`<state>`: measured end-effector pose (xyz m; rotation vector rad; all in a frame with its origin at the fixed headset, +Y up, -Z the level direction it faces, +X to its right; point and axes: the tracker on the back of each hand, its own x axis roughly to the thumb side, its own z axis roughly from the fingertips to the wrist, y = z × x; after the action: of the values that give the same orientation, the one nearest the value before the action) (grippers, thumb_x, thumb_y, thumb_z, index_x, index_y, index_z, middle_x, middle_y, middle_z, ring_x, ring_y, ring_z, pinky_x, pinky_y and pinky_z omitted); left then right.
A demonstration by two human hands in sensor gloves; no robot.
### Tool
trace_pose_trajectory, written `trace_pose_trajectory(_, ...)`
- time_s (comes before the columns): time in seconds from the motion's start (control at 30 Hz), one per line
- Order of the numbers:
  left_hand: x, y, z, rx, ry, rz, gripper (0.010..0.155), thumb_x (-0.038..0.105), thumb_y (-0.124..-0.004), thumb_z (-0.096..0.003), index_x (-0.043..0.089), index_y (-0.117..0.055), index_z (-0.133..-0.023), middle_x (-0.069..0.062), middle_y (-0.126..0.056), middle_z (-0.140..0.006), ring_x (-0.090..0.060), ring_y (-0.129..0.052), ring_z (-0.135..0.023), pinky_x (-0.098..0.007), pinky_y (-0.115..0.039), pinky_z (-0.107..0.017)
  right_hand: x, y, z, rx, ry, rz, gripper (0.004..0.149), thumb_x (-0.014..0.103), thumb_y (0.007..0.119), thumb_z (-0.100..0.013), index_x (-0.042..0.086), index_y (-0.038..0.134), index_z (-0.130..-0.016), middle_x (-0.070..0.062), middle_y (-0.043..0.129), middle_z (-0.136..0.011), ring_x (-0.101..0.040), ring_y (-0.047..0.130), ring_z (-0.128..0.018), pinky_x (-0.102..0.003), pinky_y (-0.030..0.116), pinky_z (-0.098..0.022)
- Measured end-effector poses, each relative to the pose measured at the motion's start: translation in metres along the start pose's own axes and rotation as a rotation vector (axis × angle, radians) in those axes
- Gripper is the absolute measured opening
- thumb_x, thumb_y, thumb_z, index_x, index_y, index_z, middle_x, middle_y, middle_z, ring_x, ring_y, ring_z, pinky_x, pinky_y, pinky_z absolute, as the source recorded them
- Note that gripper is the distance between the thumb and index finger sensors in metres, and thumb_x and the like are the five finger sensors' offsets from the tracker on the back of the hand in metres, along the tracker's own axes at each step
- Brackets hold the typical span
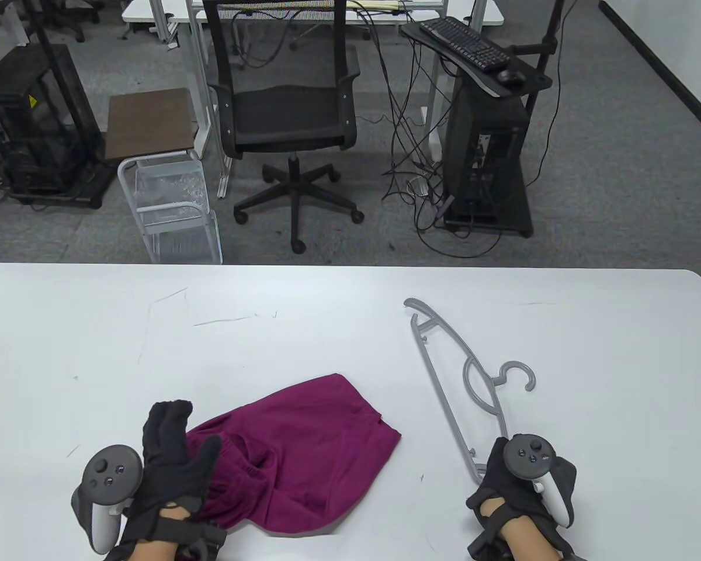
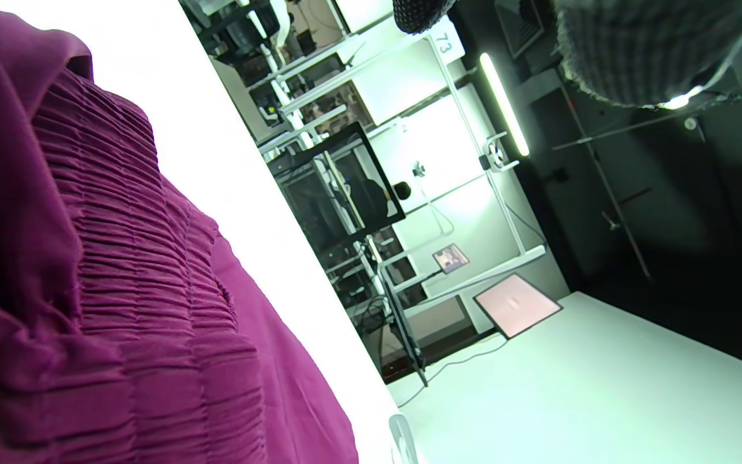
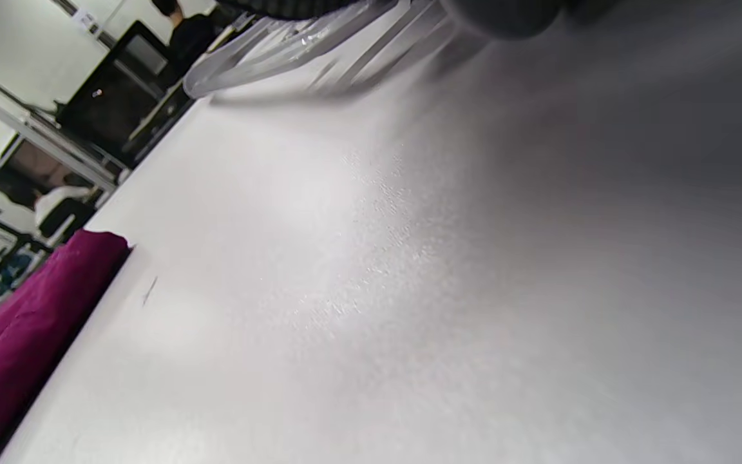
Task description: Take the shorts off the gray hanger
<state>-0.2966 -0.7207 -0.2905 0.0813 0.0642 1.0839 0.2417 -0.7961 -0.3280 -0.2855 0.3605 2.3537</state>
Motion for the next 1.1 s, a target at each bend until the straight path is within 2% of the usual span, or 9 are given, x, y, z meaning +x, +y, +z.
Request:
trace_pose_trajectory(0.23,-0.005,-0.001,-0.002,-0.013,0.034,-0.012,0.091,0.069,-0.072,-0.0362,0.038,-0.026,-0.109,-0.001,-0.001,-0.117,-0.043,0.000,-0.107,-0.066,-0.012,-0.075,-0.001,-0.002,0.004,-0.005,-0.027,-0.031,0.077,0.001,0.067,-0.042,0.000,0.021,-0.103,-0.022,-0.008,-0.104,-0.052,-0.006,-0.085,-0.069,0.012,-0.055)
trace_pose_trajectory(0.3,0.008,0.005,0.003,0.065,-0.049,-0.157,0.090,0.068,-0.073,-0.0366,0.040,-0.026,-0.108,0.003,0.005,-0.115,-0.038,0.010,-0.106,-0.062,-0.004,-0.075,0.005,-0.013,0.013,-0.042,-0.083,-0.072,0.076,0.006,0.069,-0.045,0.004,0.022,-0.105,-0.022,-0.011,-0.103,-0.053,-0.011,-0.084,-0.074,0.018,-0.061)
trace_pose_trajectory(0.43,0.035,0.012,0.018,0.238,-0.264,-0.404,0.087,0.068,-0.075,-0.0346,0.052,-0.029,-0.107,0.014,0.004,-0.116,-0.030,0.014,-0.106,-0.060,-0.002,-0.076,0.026,-0.046,0.036,-0.197,-0.417,0.032,0.066,0.028,0.075,-0.053,0.015,0.042,-0.109,-0.020,0.003,-0.111,-0.055,0.000,-0.093,-0.078,0.025,-0.064)
trace_pose_trajectory(0.5,0.044,0.009,0.022,0.245,-0.377,-0.463,0.085,0.067,-0.078,-0.0340,0.063,-0.027,-0.103,0.021,0.007,-0.114,-0.025,0.017,-0.104,-0.059,0.001,-0.075,0.036,-0.055,0.046,-0.261,-0.568,0.172,0.067,0.039,0.076,-0.052,0.023,0.045,-0.110,-0.016,0.004,-0.114,-0.053,-0.001,-0.096,-0.078,0.026,-0.065)
trace_pose_trajectory(0.57,0.049,0.004,0.024,0.192,-0.450,-0.512,0.085,0.065,-0.080,-0.0340,0.073,-0.024,-0.097,0.025,0.011,-0.112,-0.021,0.022,-0.101,-0.058,0.004,-0.075,0.044,-0.059,0.054,-0.330,-0.678,0.319,0.072,0.049,0.078,-0.047,0.028,0.047,-0.109,-0.012,0.007,-0.116,-0.050,0.002,-0.099,-0.078,0.026,-0.067)
trace_pose_trajectory(0.67,0.051,-0.011,0.019,0.025,-0.489,-0.585,0.091,0.064,-0.085,-0.0302,0.074,-0.021,-0.095,0.024,0.009,-0.112,-0.022,0.023,-0.098,-0.058,0.003,-0.074,0.052,-0.058,0.058,-0.360,-0.750,0.462,0.086,0.060,0.079,-0.037,0.033,0.041,-0.109,-0.009,0.007,-0.117,-0.049,0.003,-0.100,-0.078,0.026,-0.067)
trace_pose_trajectory(0.83,0.031,-0.051,0.003,-0.421,-0.282,-0.770,0.105,0.069,-0.085,-0.0252,0.067,-0.005,-0.094,0.015,0.021,-0.105,-0.029,0.024,-0.094,-0.061,0.001,-0.073,0.050,-0.039,0.051,-0.157,-0.724,0.510,0.097,0.064,0.080,-0.031,0.034,0.031,-0.109,-0.008,0.001,-0.116,-0.049,-0.002,-0.099,-0.078,0.024,-0.067)
trace_pose_trajectory(0.93,0.028,-0.056,-0.001,-0.445,-0.285,-0.720,0.100,0.067,-0.086,-0.0242,0.070,-0.010,-0.090,0.017,0.017,-0.106,-0.029,0.022,-0.095,-0.062,0.001,-0.073,0.047,-0.033,0.047,-0.093,-0.697,0.486,0.096,0.063,0.080,-0.032,0.033,0.030,-0.109,-0.009,0.002,-0.116,-0.050,-0.002,-0.099,-0.078,0.024,-0.067)
trace_pose_trajectory(1.1,0.032,-0.052,0.002,-0.419,-0.285,-0.680,0.104,0.069,-0.084,-0.0227,0.066,-0.007,-0.092,0.016,0.020,-0.105,-0.031,0.022,-0.096,-0.062,0.001,-0.073,0.044,-0.032,0.047,-0.080,-0.687,0.447,0.095,0.063,0.078,-0.034,0.032,0.030,-0.109,-0.011,0.004,-0.116,-0.050,0.001,-0.099,-0.078,0.025,-0.067)
